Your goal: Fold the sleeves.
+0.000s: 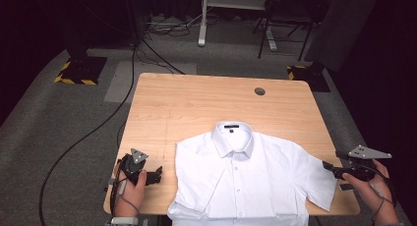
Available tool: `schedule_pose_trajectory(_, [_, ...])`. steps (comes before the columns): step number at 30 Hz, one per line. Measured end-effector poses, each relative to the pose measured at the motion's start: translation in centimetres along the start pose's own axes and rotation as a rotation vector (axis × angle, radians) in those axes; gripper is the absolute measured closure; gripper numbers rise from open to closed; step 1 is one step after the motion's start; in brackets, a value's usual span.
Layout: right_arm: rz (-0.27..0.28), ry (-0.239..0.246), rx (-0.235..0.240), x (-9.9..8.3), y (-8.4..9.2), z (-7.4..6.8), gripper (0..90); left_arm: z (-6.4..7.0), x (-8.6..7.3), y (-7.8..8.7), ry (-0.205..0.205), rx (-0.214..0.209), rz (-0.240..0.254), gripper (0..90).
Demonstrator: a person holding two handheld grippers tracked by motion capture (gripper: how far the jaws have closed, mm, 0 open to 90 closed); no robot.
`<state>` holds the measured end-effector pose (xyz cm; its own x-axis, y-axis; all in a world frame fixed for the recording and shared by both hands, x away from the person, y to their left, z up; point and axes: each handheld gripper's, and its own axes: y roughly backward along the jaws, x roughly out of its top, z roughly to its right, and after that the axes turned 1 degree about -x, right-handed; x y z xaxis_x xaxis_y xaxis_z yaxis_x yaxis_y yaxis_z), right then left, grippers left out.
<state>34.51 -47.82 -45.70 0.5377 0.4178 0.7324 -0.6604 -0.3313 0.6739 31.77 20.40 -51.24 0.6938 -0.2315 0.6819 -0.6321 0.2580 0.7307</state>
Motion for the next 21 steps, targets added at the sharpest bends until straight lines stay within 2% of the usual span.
schedule_pose_trajectory(16, [-0.05, -0.022, -0.02, -2.1, -1.7, 0.6, 28.2, 0.0, 0.0, 0.0, 0.0, 0.0, 0.0, 0.0])
schedule_pose_trajectory(21, [-0.066, -0.044, -0.024, -2.7, -2.0, 0.8, 29.1, 0.0, 0.0, 0.0, 0.0, 0.0, 0.0, 0.0])
